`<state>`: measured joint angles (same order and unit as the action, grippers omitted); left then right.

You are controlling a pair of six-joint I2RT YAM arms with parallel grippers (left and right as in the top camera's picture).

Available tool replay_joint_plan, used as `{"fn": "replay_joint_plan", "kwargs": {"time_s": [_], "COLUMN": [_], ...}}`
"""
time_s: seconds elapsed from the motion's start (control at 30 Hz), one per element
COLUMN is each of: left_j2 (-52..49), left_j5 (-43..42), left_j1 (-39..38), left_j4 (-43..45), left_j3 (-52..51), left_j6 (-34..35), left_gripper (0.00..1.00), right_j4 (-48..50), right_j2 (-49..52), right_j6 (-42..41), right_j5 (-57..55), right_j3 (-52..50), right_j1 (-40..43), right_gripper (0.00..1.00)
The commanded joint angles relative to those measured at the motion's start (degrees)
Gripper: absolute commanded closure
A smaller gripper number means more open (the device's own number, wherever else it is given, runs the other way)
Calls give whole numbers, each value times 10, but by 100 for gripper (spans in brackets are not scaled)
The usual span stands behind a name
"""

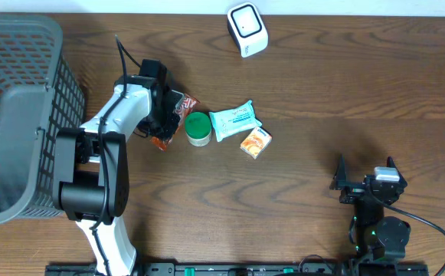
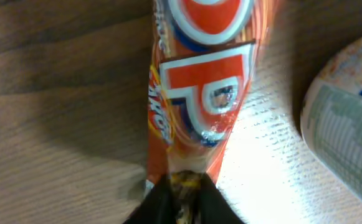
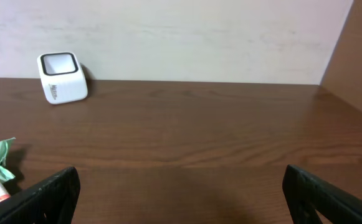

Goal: Scan the item barcode

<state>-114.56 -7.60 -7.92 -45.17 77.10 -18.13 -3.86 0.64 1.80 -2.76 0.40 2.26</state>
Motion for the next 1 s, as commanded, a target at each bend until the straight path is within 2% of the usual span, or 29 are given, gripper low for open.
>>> {"fn": "replay_joint_plan", "kwargs": {"time_s": [0.0, 0.13, 0.37, 0.7, 0.8, 0.97], "left_j2": [-5, -5, 21, 163, 204, 228], "left_j5": [-3, -4, -3, -4, -32, -38], "left_j1": [2, 2, 3, 5, 5, 5], "left_j4": [-2, -2, -6, -8, -9, -10], "left_j3": [-5, -5, 0, 15, 15, 14], "left_j6": [-2, -2, 47, 77, 82, 82], "left_gripper": [93, 93, 93, 92, 93, 93], "right_j4": [-2, -2, -2, -2, -2, -2], "right_j2": [-3, -3, -3, -3, -3, -3], "right_j6": [4, 4, 4, 4, 4, 4], "right_j5": [-1, -1, -1, -1, -1, -1], "right_j3": [-1, -1, -1, -1, -1, -1], "right_j1": [-3, -3, -3, -3, -3, -3], "right_gripper": [1, 1, 1, 1, 1, 1]}}
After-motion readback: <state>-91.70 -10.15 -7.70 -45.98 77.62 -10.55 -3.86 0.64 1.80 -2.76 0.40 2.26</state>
